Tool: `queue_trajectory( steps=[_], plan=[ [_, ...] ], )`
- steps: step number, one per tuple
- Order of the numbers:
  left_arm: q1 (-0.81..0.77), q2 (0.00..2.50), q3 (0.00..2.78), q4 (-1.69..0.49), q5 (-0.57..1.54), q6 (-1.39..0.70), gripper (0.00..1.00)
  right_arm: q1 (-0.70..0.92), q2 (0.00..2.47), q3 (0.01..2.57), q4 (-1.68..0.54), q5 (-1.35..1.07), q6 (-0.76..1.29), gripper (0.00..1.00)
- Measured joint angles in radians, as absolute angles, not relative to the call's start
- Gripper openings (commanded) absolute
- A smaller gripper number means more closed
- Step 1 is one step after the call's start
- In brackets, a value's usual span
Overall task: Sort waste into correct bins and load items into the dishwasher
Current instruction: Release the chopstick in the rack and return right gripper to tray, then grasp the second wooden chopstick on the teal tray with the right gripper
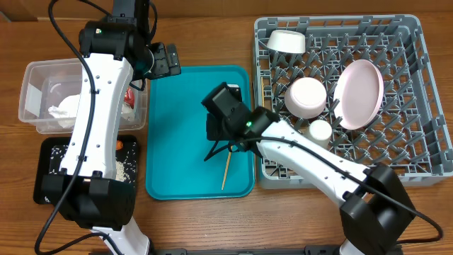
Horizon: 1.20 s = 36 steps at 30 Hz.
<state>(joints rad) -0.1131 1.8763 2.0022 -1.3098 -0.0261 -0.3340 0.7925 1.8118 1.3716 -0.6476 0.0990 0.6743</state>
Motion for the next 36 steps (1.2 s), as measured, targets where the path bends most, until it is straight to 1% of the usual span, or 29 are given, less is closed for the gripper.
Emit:
queue_trajectory(
  steps=[7, 9, 11, 15, 19, 22, 26, 36],
  plan=[
    [-0.113, 1.876, 2.002, -1.310, -0.026, -0.334, 1.00, 0.793, 1.812, 1.261, -0.553, 0.160, 0.727, 0.27],
    [-0.113, 1.876, 2.002, -1.310, -0.026, -0.334, 1.00, 0.793, 1.812, 1.236, -0.552, 0.176, 0.761, 0.28],
    [-0.113, 1.876, 2.002, -1.310, -0.026, -0.334, 1.00, 0.793, 1.812, 1.216, -0.550, 0.187, 0.796, 0.34],
    [-0.113, 1.876, 2.002, -1.310, -0.026, -0.334, 1.00, 0.793, 1.812, 1.190, -0.549, 0.195, 0.847, 0.36],
    [-0.113, 1.876, 2.002, -1.310, -0.026, -0.334, 1.00, 0.793, 1.812, 1.188, -0.544, 0.194, 0.871, 0.36],
    [-0.113, 1.876, 2.002, -1.310, -0.026, -0.334, 1.00, 0.794, 1.812, 1.188, -0.542, 0.194, 0.876, 0.34],
    [-0.113, 1.876, 2.002, -1.310, -0.026, -0.334, 1.00, 0.807, 1.818, 1.188, -0.525, 0.195, 0.885, 0.34],
    [-0.113, 1.876, 2.002, -1.310, -0.026, -0.334, 1.00, 0.813, 1.901, 1.187, -0.508, 0.194, 0.890, 0.35]
  ],
)
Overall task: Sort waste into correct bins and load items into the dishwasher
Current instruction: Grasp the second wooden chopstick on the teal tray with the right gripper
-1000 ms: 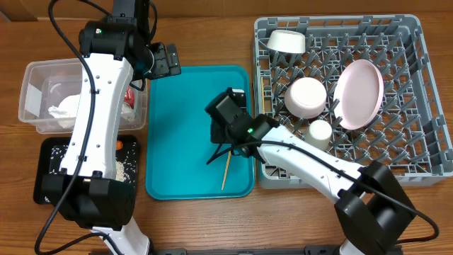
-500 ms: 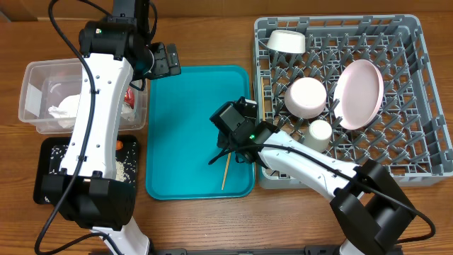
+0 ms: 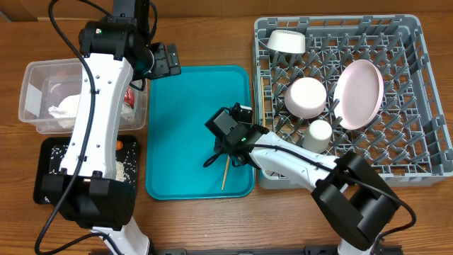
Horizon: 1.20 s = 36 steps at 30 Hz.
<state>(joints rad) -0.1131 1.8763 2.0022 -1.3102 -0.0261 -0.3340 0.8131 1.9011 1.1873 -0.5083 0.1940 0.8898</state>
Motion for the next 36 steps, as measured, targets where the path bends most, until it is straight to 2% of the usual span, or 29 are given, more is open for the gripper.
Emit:
queue_trajectory(
  steps=[3, 16, 18, 20, 23, 26, 28, 32, 36],
  plan=[
    [-0.113, 1.876, 2.002, -1.310, -0.026, -0.334, 1.00, 0.813, 1.902, 1.187, -0.508, 0.194, 0.889, 0.31],
    [-0.113, 1.876, 2.002, -1.310, -0.026, -0.334, 1.00, 0.812, 1.950, 1.191, -0.471, 0.187, 0.913, 0.33],
    [-0.113, 1.876, 2.002, -1.310, -0.026, -0.334, 1.00, 0.812, 1.950, 1.191, -0.471, 0.188, 0.911, 0.19],
    [-0.113, 1.876, 2.002, -1.310, -0.026, -0.334, 1.00, 0.811, 1.952, 1.191, -0.472, 0.186, 0.911, 0.12],
    [-0.113, 1.876, 2.002, -1.310, -0.026, -0.334, 1.00, 0.811, 1.954, 1.191, -0.471, 0.186, 0.917, 0.14],
    [-0.113, 1.876, 2.002, -1.310, -0.026, -0.334, 1.00, 0.811, 1.954, 1.191, -0.466, 0.179, 0.922, 0.24],
    [-0.113, 1.876, 2.002, -1.310, -0.026, -0.334, 1.00, 0.811, 1.954, 1.191, -0.463, 0.175, 0.918, 0.24],
    [-0.113, 1.876, 2.002, -1.310, -0.026, -0.334, 1.00, 0.811, 1.954, 1.191, -0.466, 0.172, 0.910, 0.05],
    [-0.113, 1.876, 2.002, -1.310, -0.026, -0.334, 1.00, 0.811, 1.955, 1.191, -0.466, 0.168, 0.918, 0.04]
  ],
)
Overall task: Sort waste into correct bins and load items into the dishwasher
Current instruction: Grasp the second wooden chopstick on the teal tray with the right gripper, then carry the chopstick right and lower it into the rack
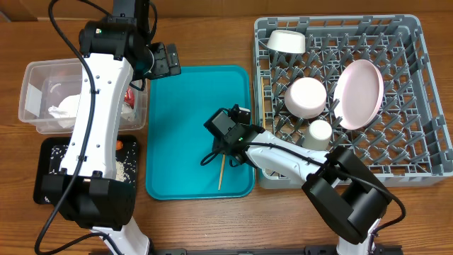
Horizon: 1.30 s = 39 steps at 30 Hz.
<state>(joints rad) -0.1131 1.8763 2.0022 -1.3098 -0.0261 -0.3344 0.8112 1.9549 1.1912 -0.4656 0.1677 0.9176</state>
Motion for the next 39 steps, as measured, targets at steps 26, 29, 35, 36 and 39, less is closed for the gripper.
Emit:
queue_trajectory(
  steps=[26, 29, 35, 36, 39],
  plan=[
    [-0.113, 1.876, 2.002, -1.310, -0.026, -0.334, 1.00, 0.743, 1.719, 1.351, -0.607, 0.165, 0.560, 0.04],
    [-0.113, 1.876, 2.002, -1.310, -0.026, -0.334, 1.00, 0.682, 1.689, 1.352, -0.646, 0.166, 0.467, 0.04],
    [-0.113, 1.876, 2.002, -1.310, -0.026, -0.334, 1.00, 0.554, 1.682, 1.352, -0.717, 0.175, 0.358, 0.04],
    [-0.113, 1.876, 2.002, -1.310, -0.026, -0.334, 1.00, 0.537, 1.682, 1.352, -0.720, 0.175, 0.345, 0.04],
    [-0.113, 1.876, 2.002, -1.310, -0.026, -0.334, 1.00, 0.493, 1.682, 1.352, -0.719, 0.176, 0.311, 0.04]
  ],
)
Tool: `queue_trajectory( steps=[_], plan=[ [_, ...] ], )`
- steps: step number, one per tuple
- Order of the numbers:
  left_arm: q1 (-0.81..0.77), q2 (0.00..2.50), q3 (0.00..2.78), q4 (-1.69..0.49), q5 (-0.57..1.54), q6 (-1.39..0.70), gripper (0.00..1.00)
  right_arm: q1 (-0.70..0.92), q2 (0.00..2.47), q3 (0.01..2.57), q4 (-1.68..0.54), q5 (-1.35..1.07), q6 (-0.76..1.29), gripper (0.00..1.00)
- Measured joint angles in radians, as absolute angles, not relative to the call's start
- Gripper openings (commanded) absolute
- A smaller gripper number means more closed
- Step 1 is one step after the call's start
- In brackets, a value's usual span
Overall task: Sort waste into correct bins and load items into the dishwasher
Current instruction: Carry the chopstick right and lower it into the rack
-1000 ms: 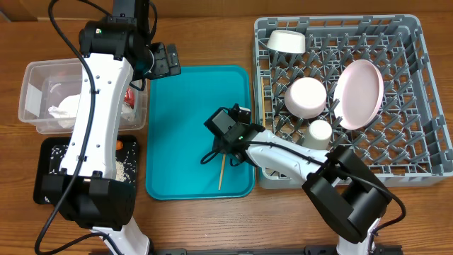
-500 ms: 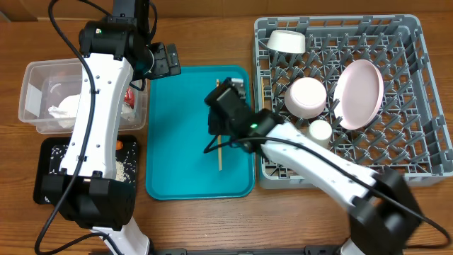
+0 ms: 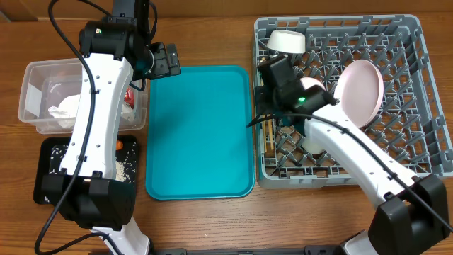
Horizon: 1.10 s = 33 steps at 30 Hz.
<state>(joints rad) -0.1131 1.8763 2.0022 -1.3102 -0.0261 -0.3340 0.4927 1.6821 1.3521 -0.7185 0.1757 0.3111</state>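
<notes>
A thin wooden stick (image 3: 270,138) hangs upright in the left-hand column of the grey dish rack (image 3: 414,168). Its upper end sits under my right gripper (image 3: 265,122), which looks shut on it, one black finger (image 3: 252,122) pointing left over the rack's edge. The teal tray (image 3: 198,127) has nothing on it. My left gripper (image 3: 173,61) hovers at the tray's far left corner, open and holding nothing. The rack also holds a white bowl (image 3: 286,41), a pink bowl (image 3: 315,88) and a pink plate (image 3: 358,83).
A clear plastic bin (image 3: 35,78) with crumpled white waste stands at the far left. In front of it lies a black tray (image 3: 49,170) with rice-like scraps. The left arm's white link crosses above both. Bare wooden table surrounds everything.
My right gripper was down on the teal tray at the wooden stick. It is now over the rack's left edge, and the stick is in the rack's left column. The left arm has not moved.
My right gripper first hung above the stick on the tray's near right part. It was then lower, at the stick's far end. After that the stick had shifted slightly left under it. Now the tray is bare and the stick is in the rack.
</notes>
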Motion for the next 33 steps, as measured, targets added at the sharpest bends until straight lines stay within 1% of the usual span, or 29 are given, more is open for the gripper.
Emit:
queue_trajectory(
  steps=[6, 17, 18, 20, 22, 24, 29, 31, 32, 33],
  plan=[
    [-0.113, 1.876, 2.002, -1.310, -0.026, -0.334, 1.00, 0.447, 1.685, 1.352, -0.734, 0.176, 0.279, 0.04],
    [-0.113, 1.876, 2.002, -1.310, -0.026, -0.334, 1.00, 0.447, 1.755, 1.348, -0.720, 0.138, 0.265, 0.04],
    [-0.113, 1.876, 2.002, -1.310, -0.026, -0.334, 1.00, 0.447, 1.755, 1.348, -0.718, 0.134, 0.265, 0.07],
    [-0.113, 1.876, 2.002, -1.310, -0.026, -0.334, 1.00, 0.447, 1.755, 1.348, -0.716, 0.127, 0.268, 0.27],
    [-0.113, 1.876, 2.002, -1.310, -0.026, -0.334, 1.00, 0.447, 1.755, 1.348, -0.715, 0.121, 0.269, 0.37],
    [-0.113, 1.876, 2.002, -1.310, -0.026, -0.334, 1.00, 0.447, 1.755, 1.347, -0.714, 0.118, 0.265, 0.39],
    [-0.113, 1.876, 2.002, -1.310, -0.026, -0.334, 1.00, 0.447, 1.755, 1.348, -0.707, 0.111, 0.262, 0.52],
    [-0.113, 1.876, 2.002, -1.310, -0.026, -0.334, 1.00, 0.447, 1.755, 1.349, -0.713, 0.109, 0.265, 0.60],
    [-0.113, 1.876, 2.002, -1.310, -0.026, -0.334, 1.00, 0.447, 1.755, 1.356, -0.727, 0.109, 0.264, 0.69],
    [-0.113, 1.876, 2.002, -1.310, -0.026, -0.334, 1.00, 0.447, 1.755, 1.362, -0.735, 0.107, 0.268, 0.75]
  ],
)
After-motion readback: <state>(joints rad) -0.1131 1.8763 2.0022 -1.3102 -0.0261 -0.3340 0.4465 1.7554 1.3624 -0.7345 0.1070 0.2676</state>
